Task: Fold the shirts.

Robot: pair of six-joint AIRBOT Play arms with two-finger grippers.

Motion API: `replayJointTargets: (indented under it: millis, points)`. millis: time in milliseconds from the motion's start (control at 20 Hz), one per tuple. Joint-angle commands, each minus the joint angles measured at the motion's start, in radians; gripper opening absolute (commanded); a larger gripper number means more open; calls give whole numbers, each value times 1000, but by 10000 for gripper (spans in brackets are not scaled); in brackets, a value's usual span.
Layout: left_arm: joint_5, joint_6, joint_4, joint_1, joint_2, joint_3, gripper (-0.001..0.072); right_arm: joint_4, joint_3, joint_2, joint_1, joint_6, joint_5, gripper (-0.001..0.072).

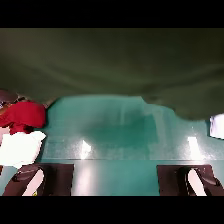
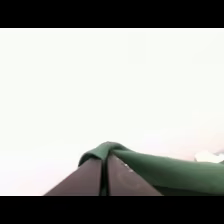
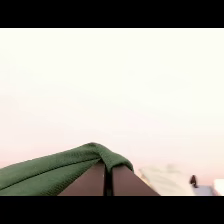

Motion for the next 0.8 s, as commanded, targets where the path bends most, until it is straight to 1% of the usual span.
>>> replayJointTargets:
  millis: [0,50,150,300,400,550,600,750]
  points:
    - [-34,-21,-11,-1,17,29,24,-119,140,-28,1,29,168,13]
    - [-45,-42,-2,-1,14,-8,25,-119,177,-68,1,32,237,13]
    - [-87,-79,31,-1,-10,-108,24,-102,199,-156,2,75,346,13]
    - [-241,-113,51,-1,-121,-280,24,-76,63,-277,16,97,446,13]
    - [-307,-113,55,-1,-217,-412,24,-77,-58,-372,63,100,496,13]
    - [-313,-111,81,-1,-364,-594,24,-104,-198,-532,151,99,499,13]
    - [-305,-97,81,-2,-417,-639,25,-118,-225,-587,173,99,492,13]
    - [-233,5,105,-53,-603,-687,24,-121,-263,-762,209,100,414,13]
